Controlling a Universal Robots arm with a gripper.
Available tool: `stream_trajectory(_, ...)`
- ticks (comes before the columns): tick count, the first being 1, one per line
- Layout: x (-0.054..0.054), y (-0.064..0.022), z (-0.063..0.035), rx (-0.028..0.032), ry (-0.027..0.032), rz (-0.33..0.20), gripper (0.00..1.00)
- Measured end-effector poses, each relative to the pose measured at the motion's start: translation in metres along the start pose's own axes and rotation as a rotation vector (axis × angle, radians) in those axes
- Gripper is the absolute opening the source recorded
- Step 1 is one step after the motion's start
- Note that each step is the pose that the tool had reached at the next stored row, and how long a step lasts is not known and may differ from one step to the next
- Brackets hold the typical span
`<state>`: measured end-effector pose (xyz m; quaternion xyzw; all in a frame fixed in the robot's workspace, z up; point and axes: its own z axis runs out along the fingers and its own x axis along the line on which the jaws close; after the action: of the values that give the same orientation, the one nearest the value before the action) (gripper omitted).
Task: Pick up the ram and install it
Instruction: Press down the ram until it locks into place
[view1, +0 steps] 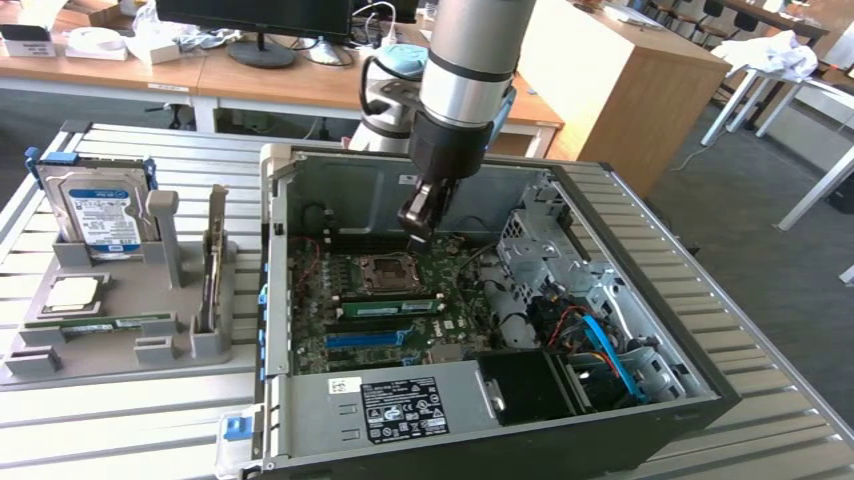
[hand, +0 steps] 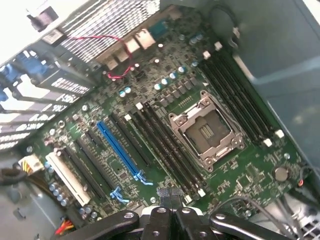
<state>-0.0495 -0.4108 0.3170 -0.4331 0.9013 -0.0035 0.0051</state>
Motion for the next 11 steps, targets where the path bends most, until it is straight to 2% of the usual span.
stream_trajectory(11,0.0000,0.0000,0.0006,0.0011,0.0018,0.175,0.10)
